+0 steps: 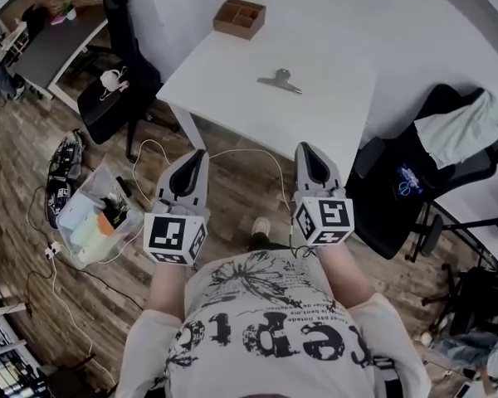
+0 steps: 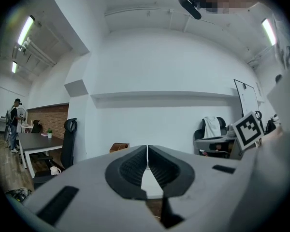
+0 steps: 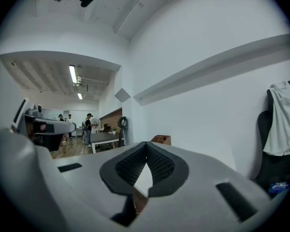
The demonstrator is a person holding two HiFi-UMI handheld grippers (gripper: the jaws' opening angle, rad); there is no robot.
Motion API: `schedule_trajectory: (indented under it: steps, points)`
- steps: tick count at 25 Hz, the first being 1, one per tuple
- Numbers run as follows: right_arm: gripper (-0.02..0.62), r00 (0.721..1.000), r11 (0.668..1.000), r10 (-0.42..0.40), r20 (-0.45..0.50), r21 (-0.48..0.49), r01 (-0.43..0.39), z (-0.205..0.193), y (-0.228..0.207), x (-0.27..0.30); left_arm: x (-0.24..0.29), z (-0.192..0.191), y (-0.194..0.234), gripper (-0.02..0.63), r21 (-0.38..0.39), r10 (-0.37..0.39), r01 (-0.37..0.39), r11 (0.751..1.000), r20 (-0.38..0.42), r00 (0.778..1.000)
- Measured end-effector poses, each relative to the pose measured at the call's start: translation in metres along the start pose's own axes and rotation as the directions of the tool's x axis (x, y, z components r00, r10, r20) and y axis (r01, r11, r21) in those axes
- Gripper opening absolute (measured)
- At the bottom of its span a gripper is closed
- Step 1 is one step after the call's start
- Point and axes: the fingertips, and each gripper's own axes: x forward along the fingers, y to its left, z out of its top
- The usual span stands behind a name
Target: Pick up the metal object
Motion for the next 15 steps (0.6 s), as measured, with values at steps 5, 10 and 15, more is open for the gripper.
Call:
schedule_trajectory:
  steps: [5,10,15]
  points:
    - [-0.011,0.999,1.0,-0.025,-0.021,0.003,0.025,0.002,-0.05,0.067,0.087,0.004,0.023,0.012,-0.001,-0.007,0.007,1.0,0.003,1.0]
    - [-0.011,0.996,0.998,-0.06,-0.069,0.005,0.061,-0.005,-0.089,0.112,0.151,-0.001,0.027,0.012,-0.01,-0.049,0.049,0.999,-0.021,0.999]
    - [-0.011,0.988,0.995,-0.093,-0.123,0.017,0.096,-0.018,-0.114,0.154,0.209,-0.009,0.041,0.012,-0.016,-0.1,0.099,0.995,-0.048,0.994]
